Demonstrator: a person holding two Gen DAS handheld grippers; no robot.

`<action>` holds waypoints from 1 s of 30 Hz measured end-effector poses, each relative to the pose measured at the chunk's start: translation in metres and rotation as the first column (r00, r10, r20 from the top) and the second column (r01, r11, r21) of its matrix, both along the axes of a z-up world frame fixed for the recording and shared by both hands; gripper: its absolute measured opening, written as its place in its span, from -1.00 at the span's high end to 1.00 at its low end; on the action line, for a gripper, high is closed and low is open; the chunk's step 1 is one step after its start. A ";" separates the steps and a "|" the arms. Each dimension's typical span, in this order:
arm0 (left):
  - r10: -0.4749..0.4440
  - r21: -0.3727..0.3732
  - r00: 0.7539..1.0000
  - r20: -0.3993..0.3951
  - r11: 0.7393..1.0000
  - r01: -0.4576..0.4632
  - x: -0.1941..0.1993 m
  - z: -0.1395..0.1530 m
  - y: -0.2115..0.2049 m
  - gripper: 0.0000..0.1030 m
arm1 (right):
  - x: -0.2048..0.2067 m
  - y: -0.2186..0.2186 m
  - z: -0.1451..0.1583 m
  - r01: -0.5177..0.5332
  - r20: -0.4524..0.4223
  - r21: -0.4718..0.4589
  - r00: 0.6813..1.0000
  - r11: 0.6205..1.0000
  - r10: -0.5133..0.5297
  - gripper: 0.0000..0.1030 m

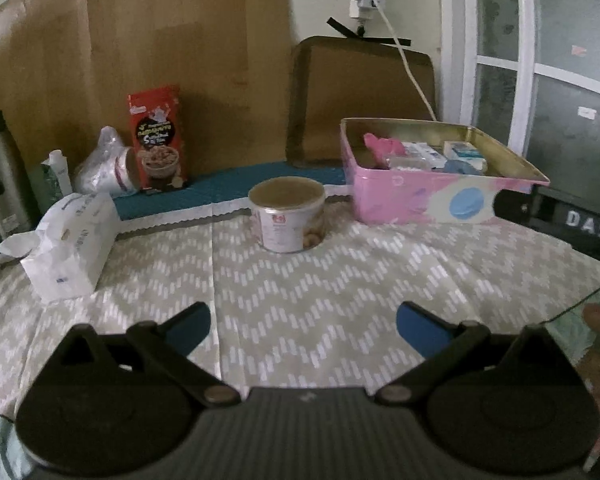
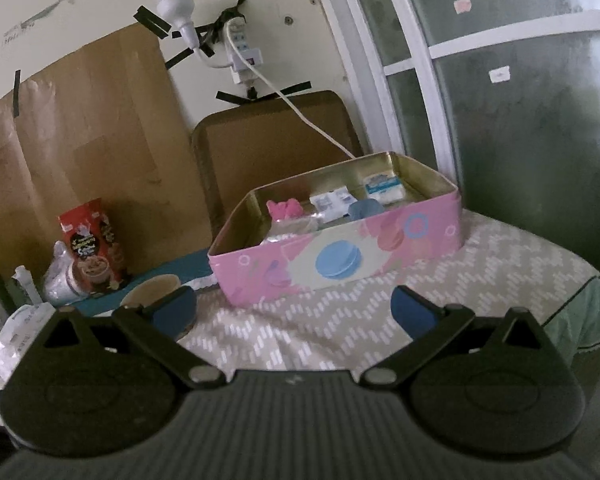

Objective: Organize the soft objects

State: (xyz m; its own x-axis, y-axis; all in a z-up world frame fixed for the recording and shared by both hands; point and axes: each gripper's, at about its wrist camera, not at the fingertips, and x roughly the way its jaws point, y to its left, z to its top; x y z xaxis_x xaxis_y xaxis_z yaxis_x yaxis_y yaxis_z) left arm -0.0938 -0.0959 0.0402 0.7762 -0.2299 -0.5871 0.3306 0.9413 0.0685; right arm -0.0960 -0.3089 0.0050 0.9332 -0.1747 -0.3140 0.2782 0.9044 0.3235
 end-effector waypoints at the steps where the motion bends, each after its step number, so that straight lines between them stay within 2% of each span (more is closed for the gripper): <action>1: 0.006 0.004 1.000 0.003 1.000 -0.006 0.000 0.001 -0.001 -0.99 | -0.001 -0.001 0.001 -0.005 0.002 0.004 1.000 1.000 0.005 -1.00; 6: 0.006 0.025 0.999 0.032 1.000 -0.006 -0.002 0.003 -0.003 -0.99 | -0.007 -0.002 0.010 -0.012 0.034 0.001 0.999 1.000 0.012 -1.00; 13: -0.007 0.020 1.000 0.024 1.000 0.006 -0.002 0.004 0.002 -0.99 | -0.004 0.000 0.008 -0.016 0.003 0.017 1.000 1.000 0.016 -1.00; 22: 0.006 0.000 0.999 0.031 1.000 -0.006 -0.003 0.007 0.009 -0.99 | -0.006 0.007 0.011 -0.033 0.009 -0.009 0.999 0.999 0.034 -1.00; 30: 0.014 0.012 1.000 0.014 1.000 -0.014 -0.002 0.005 0.007 -0.99 | -0.005 0.006 0.010 -0.034 0.007 -0.002 0.999 0.999 0.034 -1.00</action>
